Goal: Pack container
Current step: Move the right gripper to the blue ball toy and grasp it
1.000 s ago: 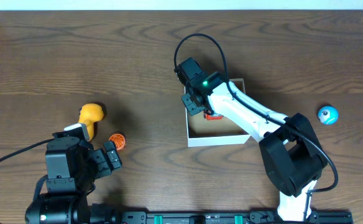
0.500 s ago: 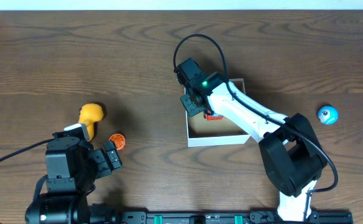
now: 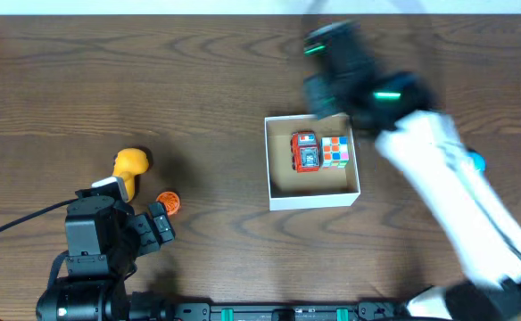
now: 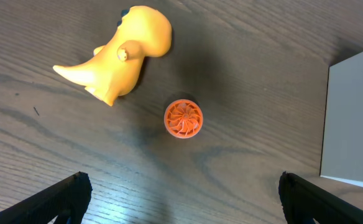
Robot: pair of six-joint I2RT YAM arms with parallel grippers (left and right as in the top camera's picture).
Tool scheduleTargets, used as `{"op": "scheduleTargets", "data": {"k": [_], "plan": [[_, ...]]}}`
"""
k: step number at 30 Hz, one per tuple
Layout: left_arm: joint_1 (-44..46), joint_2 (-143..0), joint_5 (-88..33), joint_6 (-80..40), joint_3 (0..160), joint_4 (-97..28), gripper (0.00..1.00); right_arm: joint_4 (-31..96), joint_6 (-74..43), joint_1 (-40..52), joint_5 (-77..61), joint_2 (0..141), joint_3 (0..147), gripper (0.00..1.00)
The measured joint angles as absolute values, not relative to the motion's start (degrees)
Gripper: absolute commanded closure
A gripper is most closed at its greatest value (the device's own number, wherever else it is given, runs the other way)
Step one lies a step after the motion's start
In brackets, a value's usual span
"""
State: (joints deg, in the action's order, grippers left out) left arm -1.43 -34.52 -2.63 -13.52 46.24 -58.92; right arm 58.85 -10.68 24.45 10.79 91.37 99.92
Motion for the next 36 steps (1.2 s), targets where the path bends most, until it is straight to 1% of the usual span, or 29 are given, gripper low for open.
{"op": "scheduleTargets", "data": {"k": [1,2,5,10,13,17,22,30,36], "plan": [[-1.4,-34.5,-2.6,-13.5,46.2,-58.9,0.02,60.2,-11.4,21.8,11.1,89.6,100.2,0.08],[-1.4,-34.5,-2.6,-13.5,46.2,-58.9,0.02,62.1,-11.9,18.0,11.1,87.7,100.5,0.01],[-1.4,-34.5,-2.6,-13.5,46.2,-58.9,0.02,67.2,-13.7,5.6,10.5,85.1,100.5,0.01],[-1.4,-34.5,-2.6,-13.5,46.2,-58.9,0.02,69.2,-15.4,-11.9,6.2,87.3,97.9,0.01],[-1.4,-34.5,-2.6,-13.5,46.2,-58.9,0.02,68.9,-16.7,-19.0,4.9,89.6,95.1,0.01],[-1.4,-34.5,-2.6,-13.5,46.2,-58.9,0.02,67.0,-17.7,-25.7,3.9,93.9,90.6,0.01],[-1.4,-34.5,-2.6,-13.5,46.2,-58.9,0.02,65.0,-17.7,-28.6,3.4,101.3,86.3,0.01],[-1.4,-34.5,-2.6,-13.5,46.2,-58.9,0.02,63.4,-17.5,-28.4,2.4,111.4,85.1,0.01],[-1.4,-34.5,-2.6,-13.5,46.2,-58.9,0.02,62.3,-17.5,-27.3,2.0,114.7,85.0,0.02]]}}
